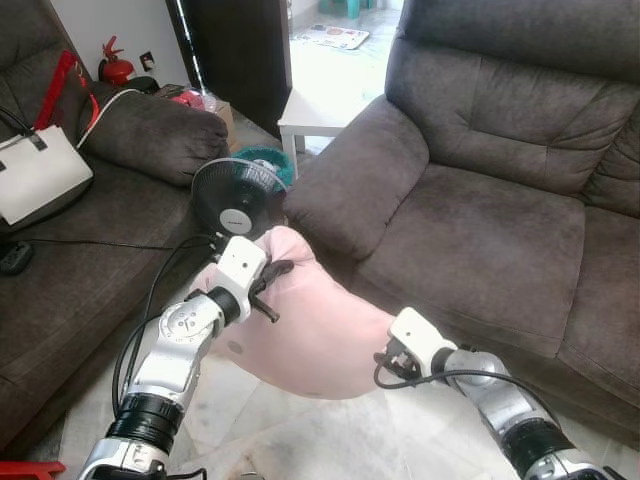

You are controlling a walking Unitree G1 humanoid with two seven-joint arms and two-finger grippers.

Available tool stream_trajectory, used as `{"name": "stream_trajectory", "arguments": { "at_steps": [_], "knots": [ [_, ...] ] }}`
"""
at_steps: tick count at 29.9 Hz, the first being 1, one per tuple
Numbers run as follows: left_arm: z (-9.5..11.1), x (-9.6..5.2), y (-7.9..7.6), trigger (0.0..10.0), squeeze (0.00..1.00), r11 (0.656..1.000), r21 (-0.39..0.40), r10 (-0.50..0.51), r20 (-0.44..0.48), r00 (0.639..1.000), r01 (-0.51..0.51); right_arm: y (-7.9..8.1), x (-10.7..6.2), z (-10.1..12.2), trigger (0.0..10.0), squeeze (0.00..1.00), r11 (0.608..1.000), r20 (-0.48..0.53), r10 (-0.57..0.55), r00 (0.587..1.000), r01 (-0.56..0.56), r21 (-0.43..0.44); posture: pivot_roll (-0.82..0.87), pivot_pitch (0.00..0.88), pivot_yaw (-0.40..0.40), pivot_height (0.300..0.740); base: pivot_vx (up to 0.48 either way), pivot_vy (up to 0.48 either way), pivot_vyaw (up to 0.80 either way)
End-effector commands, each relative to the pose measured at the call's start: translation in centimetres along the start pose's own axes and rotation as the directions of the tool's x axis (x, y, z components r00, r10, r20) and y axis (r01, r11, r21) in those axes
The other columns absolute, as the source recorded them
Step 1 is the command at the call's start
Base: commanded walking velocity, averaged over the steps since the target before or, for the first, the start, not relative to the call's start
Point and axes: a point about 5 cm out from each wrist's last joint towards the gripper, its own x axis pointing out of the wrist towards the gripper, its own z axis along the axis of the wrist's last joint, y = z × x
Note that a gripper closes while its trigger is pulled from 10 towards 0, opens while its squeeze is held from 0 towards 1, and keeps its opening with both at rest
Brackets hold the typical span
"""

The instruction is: Move the pillow to the sofa from floor

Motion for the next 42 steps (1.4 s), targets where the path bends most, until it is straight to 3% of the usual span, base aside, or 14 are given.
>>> {"name": "stream_trajectory", "arguments": {
  "at_steps": [1,7,19,30,34,36,37,42],
  "knots": [
    [2.2,0.3,0.3,10.0,0.00,0.999,0.041,-0.004,0.083,0.997,0.001,0.0,0.0,-0.3,10.0,1.00,1.000,-0.007,-0.011,1.000,0.011,0.010,0.12,0.082,0.048,0.740,0.000,0.000,0.00],
    [2.2,0.4,0.2,10.0,0.00,0.999,0.041,-0.008,0.084,0.996,0.004,0.3,0.0,-0.7,10.0,1.00,1.000,-0.023,0.015,1.000,-0.015,0.008,0.12,0.090,0.047,0.740,0.000,0.000,0.00],
    [2.2,0.3,0.3,10.0,0.00,0.999,0.051,-0.004,0.081,0.997,0.000,2.3,0.0,-2.3,10.0,1.00,0.984,-0.120,0.175,0.977,-0.178,-0.011,0.13,0.093,0.045,0.740,0.000,0.000,0.00],
    [2.5,0.5,0.1,10.0,0.00,0.999,0.041,-0.008,0.094,0.996,0.005,2.3,0.6,-2.4,10.0,1.00,0.996,-0.137,0.083,0.987,-0.085,-0.010,0.14,0.093,0.044,0.740,0.000,0.000,0.00],
    [2.5,0.5,0.0,10.0,0.00,0.999,0.040,-0.013,0.093,0.996,0.009,1.2,0.7,-2.1,10.0,1.00,0.999,-0.140,-0.029,0.990,0.030,0.010,0.13,0.095,0.046,0.740,0.000,0.000,0.00],
    [2.5,0.5,0.0,10.0,0.00,0.999,0.040,-0.013,0.093,0.996,0.009,1.2,0.7,-2.1,10.0,1.00,0.999,-0.140,-0.029,0.990,0.030,0.010,0.13,0.095,0.046,0.740,0.000,0.000,0.00],
    [2.5,0.5,0.0,10.0,0.00,0.999,0.041,-0.014,0.092,0.996,0.011,1.2,0.7,-2.4,10.0,0.00,1.000,-0.154,-0.025,0.988,0.026,0.009,0.13,0.096,0.046,0.740,0.000,0.000,0.00],
    [2.6,0.6,0.0,10.0,0.00,0.999,0.043,-0.017,0.095,0.995,0.013,1.9,0.7,-3.3,10.0,0.00,1.000,-0.205,0.010,0.979,-0.009,0.002,0.13,0.096,0.044,0.740,0.000,0.000,0.00]
  ]
}}
